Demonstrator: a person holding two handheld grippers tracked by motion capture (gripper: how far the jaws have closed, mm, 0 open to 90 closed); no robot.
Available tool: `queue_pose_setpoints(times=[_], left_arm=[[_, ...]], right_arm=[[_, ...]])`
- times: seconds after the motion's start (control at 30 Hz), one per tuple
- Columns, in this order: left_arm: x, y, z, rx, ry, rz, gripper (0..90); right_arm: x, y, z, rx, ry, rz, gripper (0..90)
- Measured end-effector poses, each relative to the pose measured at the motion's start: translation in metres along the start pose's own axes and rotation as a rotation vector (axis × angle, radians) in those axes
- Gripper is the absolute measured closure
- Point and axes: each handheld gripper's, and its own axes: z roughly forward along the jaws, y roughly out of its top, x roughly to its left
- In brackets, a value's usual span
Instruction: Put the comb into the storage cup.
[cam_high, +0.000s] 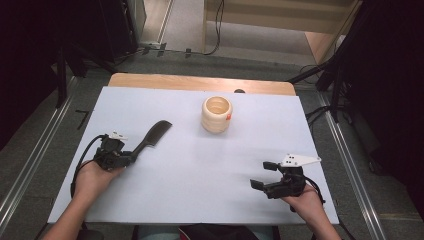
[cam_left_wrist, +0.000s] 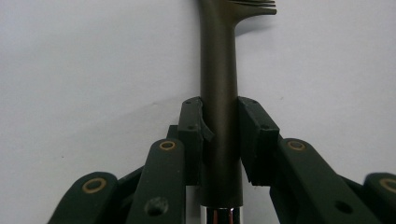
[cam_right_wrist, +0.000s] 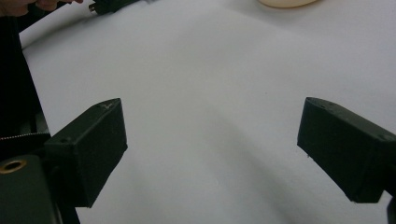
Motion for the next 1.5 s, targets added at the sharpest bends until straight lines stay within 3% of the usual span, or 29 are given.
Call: queue_pose_setpoints(times=[0.13, 0.37, 0.73, 0.87, 1.17, 1.5], left_arm=[[0.005, 0.000, -0.003, -0.021, -0.032, -0.036, 73.1], [0.008, 0.001, -0.016, -0.104, -0.122, -0.095, 73.0], [-0.002, 0.007, -0.030, -0.217, -0.256, -0.125, 73.0], [-0.010, 0.013, -0.032, -0.242, -0.276, -0.112, 73.0], [-0.028, 0.028, -0.029, -0.257, -0.329, -0.073, 73.0], [-0.044, 0.041, -0.027, -0.228, -0.413, -0.068, 73.0]], right_arm=[[0.000, 0.000, -0.001, -0.002, 0.000, 0.005, 6.6], [0.000, 0.000, -0.001, -0.001, -0.002, 0.005, 6.6], [0.000, 0.000, 0.000, -0.005, -0.001, 0.009, 6.6], [0.000, 0.001, -0.001, -0.005, -0.001, 0.012, 6.6], [0.000, 0.001, -0.001, -0.004, -0.002, 0.017, 6.6], [0.000, 0.001, -0.002, -0.004, -0.005, 0.015, 6.7]])
